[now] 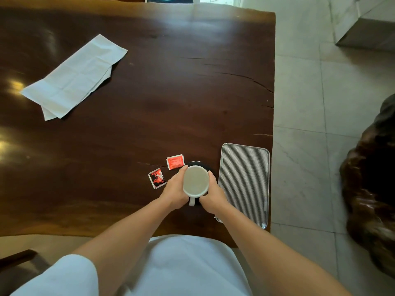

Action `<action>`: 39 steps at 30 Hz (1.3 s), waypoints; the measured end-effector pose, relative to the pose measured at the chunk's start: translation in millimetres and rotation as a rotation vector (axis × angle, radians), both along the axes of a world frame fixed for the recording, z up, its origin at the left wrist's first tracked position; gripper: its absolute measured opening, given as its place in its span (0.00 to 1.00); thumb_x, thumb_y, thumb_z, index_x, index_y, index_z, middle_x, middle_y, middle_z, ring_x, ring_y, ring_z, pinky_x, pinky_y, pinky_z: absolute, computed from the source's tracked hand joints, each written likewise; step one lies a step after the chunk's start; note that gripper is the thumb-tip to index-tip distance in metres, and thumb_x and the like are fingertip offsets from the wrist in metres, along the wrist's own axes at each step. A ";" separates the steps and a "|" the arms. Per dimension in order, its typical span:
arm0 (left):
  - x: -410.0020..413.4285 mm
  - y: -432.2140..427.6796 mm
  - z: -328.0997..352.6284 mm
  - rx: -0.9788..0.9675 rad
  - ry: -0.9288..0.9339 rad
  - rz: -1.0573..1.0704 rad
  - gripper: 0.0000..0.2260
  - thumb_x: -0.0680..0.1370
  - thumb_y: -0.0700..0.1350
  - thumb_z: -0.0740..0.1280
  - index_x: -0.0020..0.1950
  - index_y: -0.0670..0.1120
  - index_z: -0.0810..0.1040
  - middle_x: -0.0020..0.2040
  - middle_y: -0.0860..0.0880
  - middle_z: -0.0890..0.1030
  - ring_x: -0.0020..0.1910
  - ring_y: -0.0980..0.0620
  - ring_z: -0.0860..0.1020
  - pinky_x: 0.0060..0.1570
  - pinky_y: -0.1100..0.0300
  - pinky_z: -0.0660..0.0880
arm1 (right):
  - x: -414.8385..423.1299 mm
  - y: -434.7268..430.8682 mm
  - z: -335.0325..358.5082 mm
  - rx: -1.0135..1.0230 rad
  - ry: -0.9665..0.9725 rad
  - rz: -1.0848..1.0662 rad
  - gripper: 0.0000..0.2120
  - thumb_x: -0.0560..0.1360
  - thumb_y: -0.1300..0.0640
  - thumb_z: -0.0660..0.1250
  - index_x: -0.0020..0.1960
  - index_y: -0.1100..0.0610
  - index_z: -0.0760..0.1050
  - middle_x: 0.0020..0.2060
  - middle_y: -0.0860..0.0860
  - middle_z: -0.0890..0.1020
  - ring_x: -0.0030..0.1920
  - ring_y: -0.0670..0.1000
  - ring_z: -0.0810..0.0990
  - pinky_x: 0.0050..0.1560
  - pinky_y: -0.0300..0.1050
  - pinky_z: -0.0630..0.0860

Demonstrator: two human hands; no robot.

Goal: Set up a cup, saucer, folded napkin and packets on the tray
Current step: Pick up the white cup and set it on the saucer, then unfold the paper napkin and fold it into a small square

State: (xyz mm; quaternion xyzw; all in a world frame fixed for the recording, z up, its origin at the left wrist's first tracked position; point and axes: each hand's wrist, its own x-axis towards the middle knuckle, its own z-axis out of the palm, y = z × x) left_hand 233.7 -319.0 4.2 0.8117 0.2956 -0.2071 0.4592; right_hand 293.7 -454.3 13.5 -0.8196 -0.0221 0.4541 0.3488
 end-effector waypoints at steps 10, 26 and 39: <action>-11.7 5.2 8.8 0.018 0.034 0.046 0.42 0.73 0.32 0.72 0.82 0.48 0.57 0.72 0.46 0.74 0.71 0.44 0.72 0.64 0.49 0.76 | -11.3 0.7 4.9 -0.052 -0.203 -0.071 0.22 0.76 0.57 0.71 0.68 0.54 0.69 0.59 0.53 0.77 0.54 0.50 0.75 0.51 0.43 0.73; -90.8 69.8 42.8 0.284 0.074 0.016 0.08 0.83 0.48 0.65 0.59 0.51 0.80 0.49 0.51 0.83 0.43 0.55 0.82 0.47 0.56 0.83 | -49.2 60.0 16.4 -0.047 -0.250 0.299 0.10 0.79 0.56 0.62 0.55 0.54 0.81 0.49 0.53 0.83 0.49 0.52 0.79 0.53 0.49 0.78; -141.3 218.0 48.8 0.547 0.199 -0.018 0.11 0.83 0.51 0.59 0.54 0.49 0.80 0.45 0.49 0.83 0.42 0.49 0.81 0.44 0.53 0.80 | -63.4 214.1 13.1 -0.019 -0.289 0.530 0.07 0.78 0.56 0.63 0.50 0.52 0.81 0.45 0.49 0.81 0.44 0.49 0.79 0.41 0.43 0.76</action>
